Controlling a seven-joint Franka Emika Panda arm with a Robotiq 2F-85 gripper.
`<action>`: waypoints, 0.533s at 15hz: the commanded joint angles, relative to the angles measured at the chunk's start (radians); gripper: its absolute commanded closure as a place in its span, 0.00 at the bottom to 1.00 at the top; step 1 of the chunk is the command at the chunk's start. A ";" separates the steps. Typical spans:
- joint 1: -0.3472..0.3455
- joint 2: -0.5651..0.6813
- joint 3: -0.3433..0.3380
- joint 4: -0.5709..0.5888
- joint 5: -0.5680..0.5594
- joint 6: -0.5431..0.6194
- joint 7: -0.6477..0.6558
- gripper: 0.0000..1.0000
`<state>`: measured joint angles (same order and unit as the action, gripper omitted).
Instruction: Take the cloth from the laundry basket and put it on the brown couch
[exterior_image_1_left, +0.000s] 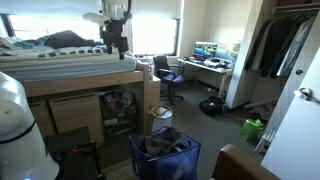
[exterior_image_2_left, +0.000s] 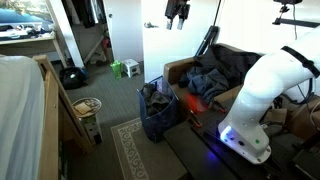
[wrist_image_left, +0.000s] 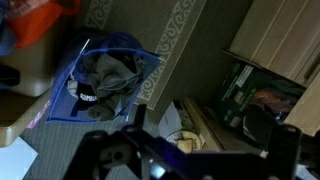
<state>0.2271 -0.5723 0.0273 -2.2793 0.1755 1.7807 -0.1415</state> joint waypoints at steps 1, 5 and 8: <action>-0.012 0.198 0.006 0.198 0.006 -0.062 -0.067 0.00; -0.029 0.373 0.000 0.413 0.005 -0.134 -0.139 0.00; -0.053 0.484 0.005 0.574 0.005 -0.219 -0.189 0.00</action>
<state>0.2016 -0.2119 0.0270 -1.8901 0.1754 1.6717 -0.2756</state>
